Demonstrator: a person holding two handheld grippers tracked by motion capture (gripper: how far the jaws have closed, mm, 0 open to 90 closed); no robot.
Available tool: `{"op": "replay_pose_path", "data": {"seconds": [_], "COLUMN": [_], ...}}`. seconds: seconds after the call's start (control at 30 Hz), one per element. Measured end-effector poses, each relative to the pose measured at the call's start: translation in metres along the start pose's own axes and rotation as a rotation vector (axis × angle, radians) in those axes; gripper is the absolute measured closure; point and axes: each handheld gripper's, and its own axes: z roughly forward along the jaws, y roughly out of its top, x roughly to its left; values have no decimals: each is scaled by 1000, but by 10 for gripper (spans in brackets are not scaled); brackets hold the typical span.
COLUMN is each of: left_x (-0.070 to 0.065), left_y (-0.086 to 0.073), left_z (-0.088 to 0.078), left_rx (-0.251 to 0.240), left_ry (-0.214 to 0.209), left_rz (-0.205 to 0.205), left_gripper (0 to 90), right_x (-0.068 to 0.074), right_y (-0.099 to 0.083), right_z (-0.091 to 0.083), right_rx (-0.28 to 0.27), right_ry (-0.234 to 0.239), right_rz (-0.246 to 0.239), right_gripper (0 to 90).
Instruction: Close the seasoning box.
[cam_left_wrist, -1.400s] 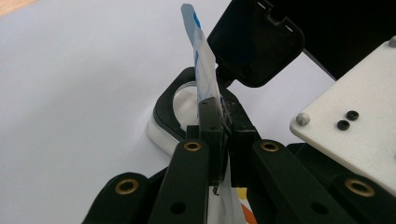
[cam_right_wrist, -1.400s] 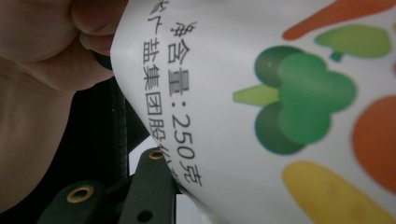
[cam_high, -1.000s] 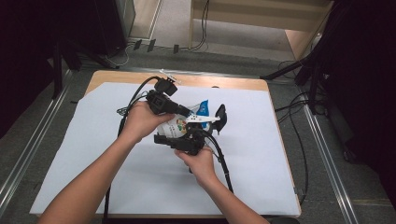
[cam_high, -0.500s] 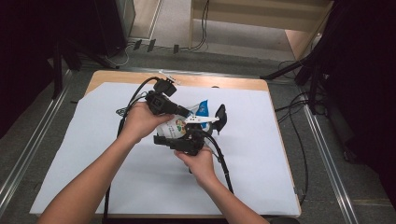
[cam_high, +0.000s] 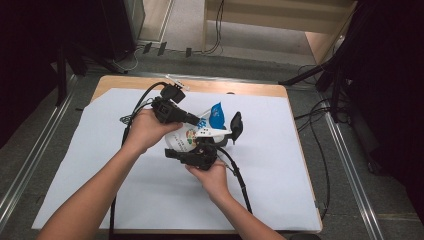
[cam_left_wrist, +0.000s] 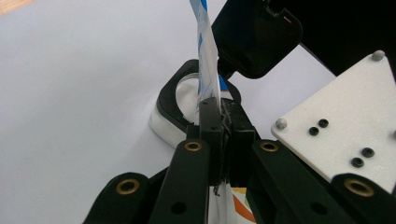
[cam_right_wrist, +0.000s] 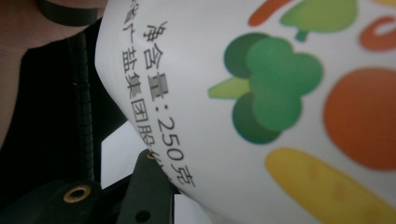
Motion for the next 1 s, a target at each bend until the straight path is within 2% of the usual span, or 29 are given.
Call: {"op": "replay_pose_path", "data": {"seconds": [0.27, 0.43, 0.73, 1.0], "left_x": [0, 0, 0, 2], "left_y": [-2, -3, -9, -16], "left_z": [0, 0, -7, -12], "left_rx": [-2, -3, -20, -35], "left_ry": [-11, -18, -29, -50], "left_rz": [11, 21, 37, 38], "left_gripper": [891, 891, 892, 895], "right_x": [-4, -3, -7, -4], "right_y": [-9, -11, -16, -19], "right_z": [-1, -2, -3, -2], "right_rx": [-11, -9, 2, 7], "right_ry": [-59, -70, -90, -110], "right_rz": [-11, -18, 1, -16], "right_gripper": [683, 682, 680, 681]}}
